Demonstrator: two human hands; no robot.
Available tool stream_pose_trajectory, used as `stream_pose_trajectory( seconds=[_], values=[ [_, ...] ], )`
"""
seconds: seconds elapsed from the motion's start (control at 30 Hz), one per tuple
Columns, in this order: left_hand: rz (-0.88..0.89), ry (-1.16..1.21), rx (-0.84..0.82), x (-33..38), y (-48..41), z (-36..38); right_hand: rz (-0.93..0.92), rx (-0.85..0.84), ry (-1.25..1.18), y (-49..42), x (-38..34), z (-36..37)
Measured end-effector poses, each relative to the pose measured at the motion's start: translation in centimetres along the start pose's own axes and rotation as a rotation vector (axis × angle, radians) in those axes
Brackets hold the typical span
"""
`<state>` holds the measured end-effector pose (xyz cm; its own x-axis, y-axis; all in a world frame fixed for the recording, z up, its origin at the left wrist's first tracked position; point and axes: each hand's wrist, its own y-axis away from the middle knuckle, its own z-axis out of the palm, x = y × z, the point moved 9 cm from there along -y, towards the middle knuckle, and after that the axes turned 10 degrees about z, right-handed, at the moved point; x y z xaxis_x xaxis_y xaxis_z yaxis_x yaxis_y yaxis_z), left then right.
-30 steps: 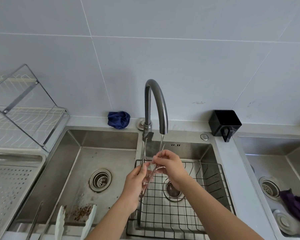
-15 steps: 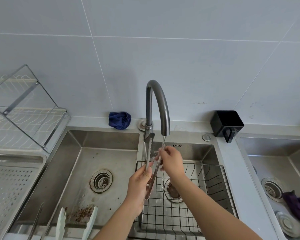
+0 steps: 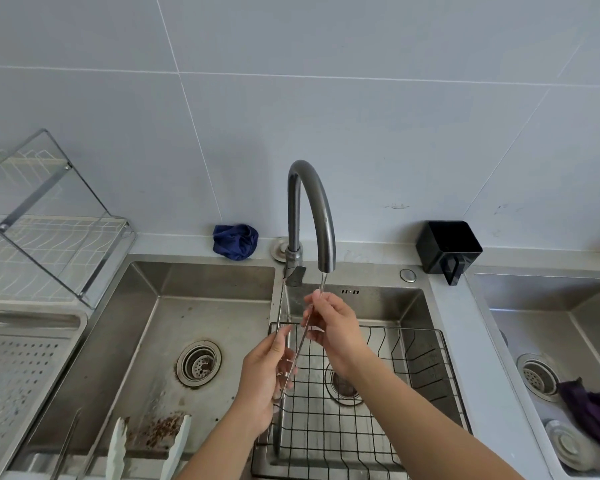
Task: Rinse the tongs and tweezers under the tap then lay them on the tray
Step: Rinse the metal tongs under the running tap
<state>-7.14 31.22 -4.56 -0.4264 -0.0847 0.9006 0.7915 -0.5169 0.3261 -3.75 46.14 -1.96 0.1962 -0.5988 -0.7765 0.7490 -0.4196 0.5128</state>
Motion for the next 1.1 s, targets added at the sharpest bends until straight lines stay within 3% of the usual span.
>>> stream_pose_trajectory(
  seconds=[0.13,0.33,0.47,0.6,0.67,0.77,0.83,0.93,1.1],
  values=[
    [-0.014,0.003,-0.016,-0.3,0.2,0.4,0.022,0.027,-0.001,-0.1,0.5,0.2],
    [-0.055,-0.053,0.007,-0.9,0.4,-0.4,0.023,-0.115,-0.321,-0.1,0.6,0.0],
    [-0.082,-0.083,0.007,-1.5,0.6,-0.4,0.074,-0.057,-0.317,-0.3,1.3,0.5],
    [-0.092,-0.061,0.015,-1.4,0.4,0.1,0.098,-0.201,-0.478,0.1,1.8,1.5],
    [-0.076,-0.053,0.022,-1.0,0.2,0.0,0.091,-0.234,-0.425,0.5,2.0,1.7],
    [-0.051,-0.078,0.009,-0.7,0.0,0.0,0.1,-0.102,-0.256,0.4,1.8,1.1],
    [-0.04,-0.087,0.002,-0.7,0.1,0.3,0.113,-0.039,-0.268,0.4,1.4,0.7],
    [-0.048,-0.071,0.016,-0.5,-0.4,0.7,0.103,-0.157,-0.354,1.2,1.7,2.0],
    [-0.013,-0.049,0.025,0.2,-1.4,1.2,0.054,-0.228,-0.072,2.2,1.8,2.4]
  ],
)
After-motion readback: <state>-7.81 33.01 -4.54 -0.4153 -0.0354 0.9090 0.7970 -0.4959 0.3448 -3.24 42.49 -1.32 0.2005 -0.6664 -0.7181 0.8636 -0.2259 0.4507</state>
